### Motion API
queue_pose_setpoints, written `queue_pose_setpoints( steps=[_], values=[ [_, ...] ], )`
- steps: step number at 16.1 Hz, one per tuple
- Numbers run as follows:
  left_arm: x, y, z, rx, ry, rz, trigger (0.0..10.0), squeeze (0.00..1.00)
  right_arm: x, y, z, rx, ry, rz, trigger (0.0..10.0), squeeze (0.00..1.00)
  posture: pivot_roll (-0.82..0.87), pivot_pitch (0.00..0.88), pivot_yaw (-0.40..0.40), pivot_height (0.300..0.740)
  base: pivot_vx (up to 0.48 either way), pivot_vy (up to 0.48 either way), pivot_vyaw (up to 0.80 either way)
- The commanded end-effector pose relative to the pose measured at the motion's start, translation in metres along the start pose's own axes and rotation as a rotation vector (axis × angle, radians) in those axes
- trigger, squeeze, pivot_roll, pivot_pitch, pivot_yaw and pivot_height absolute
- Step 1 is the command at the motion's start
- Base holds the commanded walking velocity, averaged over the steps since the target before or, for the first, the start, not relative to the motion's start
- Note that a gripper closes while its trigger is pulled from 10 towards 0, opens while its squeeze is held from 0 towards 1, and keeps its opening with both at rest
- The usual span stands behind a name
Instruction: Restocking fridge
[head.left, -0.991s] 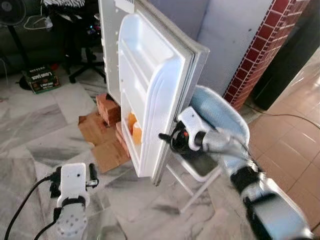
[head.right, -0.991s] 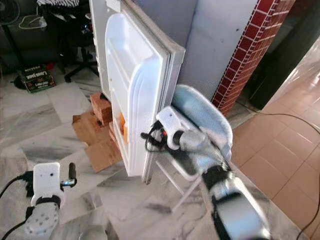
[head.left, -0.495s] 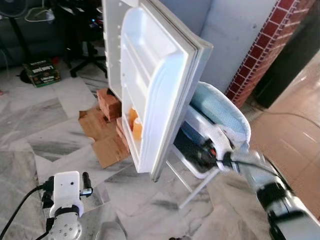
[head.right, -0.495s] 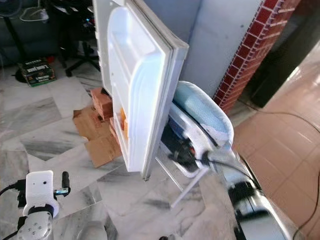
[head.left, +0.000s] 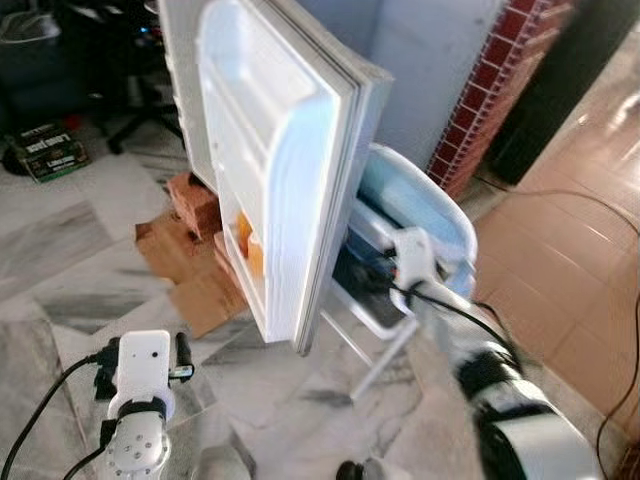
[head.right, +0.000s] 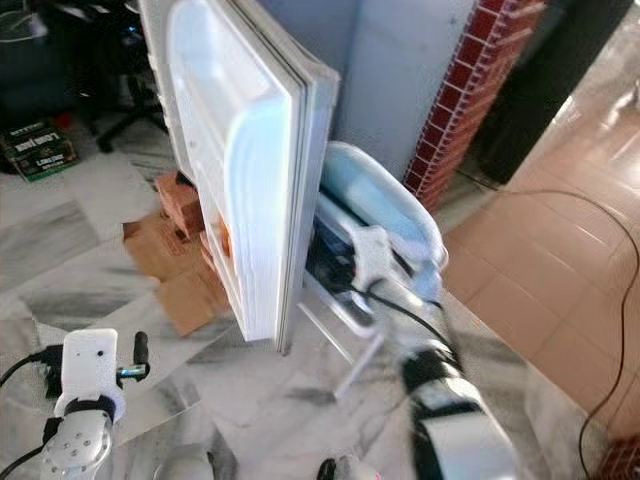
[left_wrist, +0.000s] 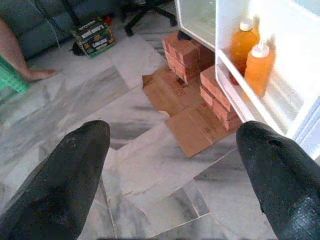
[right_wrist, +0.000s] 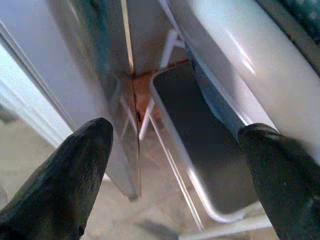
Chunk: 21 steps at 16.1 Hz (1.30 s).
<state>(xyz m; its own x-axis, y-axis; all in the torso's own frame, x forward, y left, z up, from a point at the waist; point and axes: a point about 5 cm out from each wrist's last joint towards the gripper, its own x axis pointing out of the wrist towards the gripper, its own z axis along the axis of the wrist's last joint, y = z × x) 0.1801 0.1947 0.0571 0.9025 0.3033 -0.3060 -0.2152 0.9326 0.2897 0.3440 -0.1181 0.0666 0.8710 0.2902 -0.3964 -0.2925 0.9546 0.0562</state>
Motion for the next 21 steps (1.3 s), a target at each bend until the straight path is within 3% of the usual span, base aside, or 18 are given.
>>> queue_pose_setpoints(
  steps=[1, 4, 6, 7, 8, 9, 10, 11, 12, 13, 15, 18, 19, 21],
  values=[
    [-0.001, 0.001, -0.002, 0.003, 0.015, -0.005, 10.0, 0.0, 0.005, 0.016, 0.077, -0.034, -0.302, 0.008, 10.0, 0.0, 0.28, 0.076, -0.073, 0.74, 0.0, 0.0, 0.0],
    [-0.001, 0.0, -0.002, -0.001, 0.013, 0.001, 10.0, 0.0, 0.01, 0.052, 0.097, 0.035, -0.373, 0.047, 10.0, 0.0, 0.29, 0.071, -0.084, 0.74, 0.0, 0.0, 0.0],
    [-0.001, -0.001, -0.002, -0.003, 0.012, 0.003, 10.0, 0.0, 0.011, 0.076, 0.103, 0.096, -0.397, 0.17, 10.0, 0.0, 0.3, 0.07, -0.085, 0.74, 0.0, 0.0, 0.0],
    [-0.001, -0.001, -0.002, -0.006, 0.012, 0.002, 10.0, 0.0, -0.004, 0.112, 0.114, 0.24, -0.454, 0.526, 10.0, 0.0, 0.3, 0.07, -0.085, 0.74, 0.0, 0.0, 0.0],
    [-0.001, -0.001, -0.002, -0.007, 0.012, 0.001, 10.0, 0.0, -0.012, 0.121, 0.118, 0.288, -0.467, 0.639, 10.0, 0.0, 0.3, 0.07, -0.085, 0.74, 0.0, 0.0, 0.0],
    [-0.001, -0.001, -0.001, -0.008, 0.012, -0.001, 10.0, 0.0, -0.038, 0.134, 0.126, 0.394, -0.471, 0.914, 10.0, 0.0, 0.29, 0.069, -0.087, 0.74, 0.0, 0.0, 0.0],
    [0.0, -0.001, -0.002, -0.009, 0.013, -0.001, 10.0, 0.0, -0.082, 0.137, 0.136, 0.45, -0.497, 1.243, 10.0, 0.0, 0.29, 0.07, -0.087, 0.74, 0.0, 0.0, 0.0],
    [0.0, -0.001, -0.002, -0.01, 0.015, 0.0, 10.0, 0.0, -0.116, 0.132, 0.14, 0.462, -0.501, 1.448, 10.0, 0.0, 0.29, 0.07, -0.088, 0.74, 0.0, 0.0, 0.0],
    [0.0, 0.0, -0.003, -0.01, 0.02, 0.001, 10.0, 0.0, -0.136, 0.118, 0.14, 0.466, -0.519, 1.535, 10.0, 0.0, 0.29, 0.068, -0.087, 0.74, 0.0, 0.0, 0.0],
    [0.001, 0.001, -0.004, -0.008, 0.024, 0.001, 10.0, 0.0, -0.145, 0.1, 0.135, 0.46, -0.514, 1.531, 10.0, 0.0, 0.28, 0.068, -0.084, 0.74, 0.0, 0.0, 0.0],
    [0.004, 0.0, -0.005, 0.006, 0.027, -0.015, 10.0, 0.0, -0.138, 0.079, 0.113, 0.386, -0.453, 1.393, 10.0, 0.0, 0.27, 0.062, -0.071, 0.74, 0.0, 0.0, 0.0],
    [0.007, 0.0, -0.003, 0.019, 0.009, -0.021, 10.0, 0.0, -0.124, 0.068, 0.084, 0.321, -0.368, 1.237, 10.0, 0.0, 0.26, 0.056, -0.061, 0.74, 0.0, 0.0, 0.0],
    [0.009, 0.001, 0.0, 0.025, -0.004, -0.018, 10.0, 0.0, -0.123, 0.06, 0.06, 0.287, -0.256, 1.163, 10.0, 0.0, 0.26, 0.054, -0.06, 0.74, 0.0, 0.0, 0.0],
    [0.01, 0.003, 0.001, 0.028, -0.008, -0.008, 10.0, 0.0, -0.123, 0.05, 0.031, 0.22, -0.093, 1.069, 10.0, 0.0, 0.26, 0.054, -0.061, 0.74, 0.0, 0.0, 0.0]
  ],
)
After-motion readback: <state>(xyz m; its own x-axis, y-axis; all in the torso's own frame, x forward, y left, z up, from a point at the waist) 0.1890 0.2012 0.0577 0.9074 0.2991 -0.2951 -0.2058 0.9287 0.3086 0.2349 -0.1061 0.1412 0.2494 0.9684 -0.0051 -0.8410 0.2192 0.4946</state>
